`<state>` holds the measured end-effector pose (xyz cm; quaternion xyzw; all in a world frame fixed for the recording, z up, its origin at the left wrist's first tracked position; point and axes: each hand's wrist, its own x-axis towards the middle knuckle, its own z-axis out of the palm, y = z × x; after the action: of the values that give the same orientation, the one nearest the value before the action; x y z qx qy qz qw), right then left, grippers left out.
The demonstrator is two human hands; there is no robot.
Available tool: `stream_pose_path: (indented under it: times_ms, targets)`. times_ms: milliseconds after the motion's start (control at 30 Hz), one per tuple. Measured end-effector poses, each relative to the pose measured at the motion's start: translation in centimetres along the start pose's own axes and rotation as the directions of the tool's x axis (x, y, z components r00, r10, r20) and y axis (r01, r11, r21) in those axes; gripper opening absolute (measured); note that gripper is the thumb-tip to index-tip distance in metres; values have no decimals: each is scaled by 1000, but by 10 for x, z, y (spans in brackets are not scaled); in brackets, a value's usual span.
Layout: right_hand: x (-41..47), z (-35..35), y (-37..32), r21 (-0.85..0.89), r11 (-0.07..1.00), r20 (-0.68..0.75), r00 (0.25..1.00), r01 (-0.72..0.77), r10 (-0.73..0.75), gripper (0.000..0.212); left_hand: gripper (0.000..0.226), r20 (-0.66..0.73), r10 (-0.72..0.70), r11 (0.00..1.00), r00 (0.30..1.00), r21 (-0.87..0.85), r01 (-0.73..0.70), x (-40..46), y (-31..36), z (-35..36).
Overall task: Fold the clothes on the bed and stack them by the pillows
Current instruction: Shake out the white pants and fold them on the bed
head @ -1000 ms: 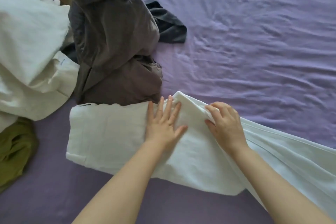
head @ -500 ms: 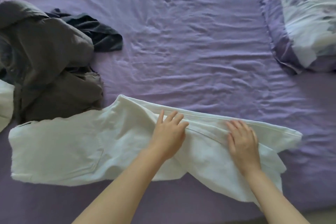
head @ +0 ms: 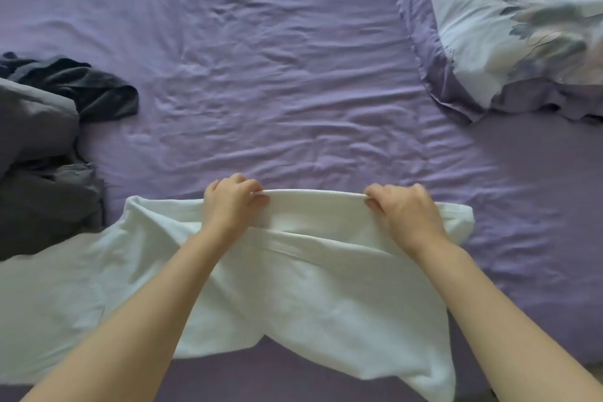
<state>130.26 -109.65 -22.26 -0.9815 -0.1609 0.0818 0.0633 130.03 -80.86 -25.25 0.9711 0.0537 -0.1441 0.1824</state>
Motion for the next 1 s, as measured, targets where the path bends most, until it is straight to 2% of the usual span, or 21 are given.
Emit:
stream_pose_path:
  times_ms: [33, 67, 133, 233, 367, 467, 567, 667, 900, 933, 1000]
  targets:
    - [17, 0, 0, -41, 999, -41, 999, 20, -22, 4, 16, -35, -44, 999, 998, 8, 44, 9, 2, -1]
    - [35, 2, -1, -73, 997, -23, 1000, 20, -21, 3, 17, -54, -92, 995, 994, 23, 94, 18, 3, -2]
    - [62, 14, 1, -84, 996, 69, 997, -18, 23, 22, 20, -47, -165, 981, 985, 92, 168, 30, 5, 1]
    - [68, 37, 23, -85, 992, 136, 985, -92, 103, 43, 25, 18, -179, 972, 984, 157, 174, 33, 13, 13]
    - [19, 42, 60, 47, 952, 41, 953, -301, 300, 61, 32, 103, -9, 979, 995, 203, -12, 35, 44, 27]
    - [-17, 43, 76, 243, 810, 93, 844, -534, 529, 73, 33, 188, 70, 971, 980, 214, -110, 40, 77, 36]
    - [-29, 49, 77, 413, 670, 149, 771, -617, 619, 82, 34, 233, 114, 973, 966, 170, -156, 42, 111, 47]
    - [-23, 50, 74, 572, 531, 169, 723, -625, 669, 88, 38, 270, 144, 974, 952, 130, -184, 40, 139, 57]
    - [-27, 34, 79, 743, 516, 60, 811, -426, 582, 60, 48, 348, 237, 970, 907, -39, -239, 44, 201, 72]
    - [-28, 31, 81, 765, 508, 41, 818, -395, 574, 59, 45, 358, 243, 969, 901, -56, -239, 45, 209, 72]
    - [-29, 28, 87, 823, 439, 47, 813, -361, 580, 61, 23, 347, 279, 960, 895, -83, -267, 47, 223, 72]
